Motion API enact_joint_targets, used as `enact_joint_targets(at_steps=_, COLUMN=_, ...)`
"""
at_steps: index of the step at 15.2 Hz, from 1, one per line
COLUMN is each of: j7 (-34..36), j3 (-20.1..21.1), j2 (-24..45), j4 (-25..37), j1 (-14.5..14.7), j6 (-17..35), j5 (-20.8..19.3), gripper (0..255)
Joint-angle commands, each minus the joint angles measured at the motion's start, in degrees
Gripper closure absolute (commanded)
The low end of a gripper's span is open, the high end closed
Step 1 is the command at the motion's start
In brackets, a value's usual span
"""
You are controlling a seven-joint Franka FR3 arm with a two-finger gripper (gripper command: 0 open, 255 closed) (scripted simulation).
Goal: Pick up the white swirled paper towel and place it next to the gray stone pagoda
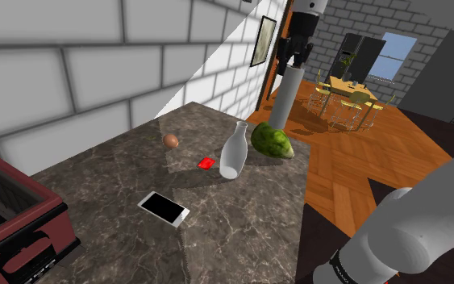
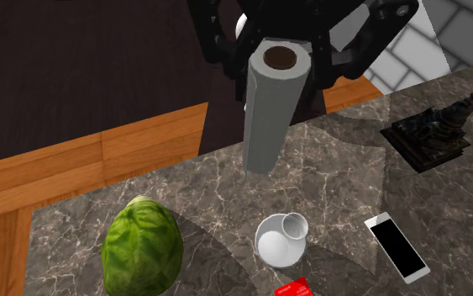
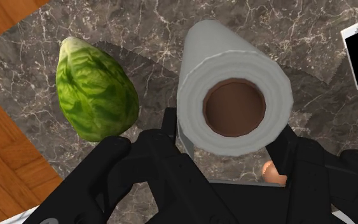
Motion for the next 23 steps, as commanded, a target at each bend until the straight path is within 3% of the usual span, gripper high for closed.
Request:
enact_joint_targets(at_steps=1, j7=0.0, j3=0.0, j2=1.0, j4=2.8, j1=0.0, j6=-1.9, j5=0.1, gripper=255)
enact_joint_targets(at_steps=15, j7=-0.9, j3=-0.5, j2=9.6, j4=25.1, j1=-0.2, j6=-15.6, j5=0.9, gripper=255)
enact_joint_targets(at_steps=23, j7=8.2, j3=4.8, j2=-2.3, j4=11.9, j1=3.4, j6=-14.4, j5=1.1, gripper=255)
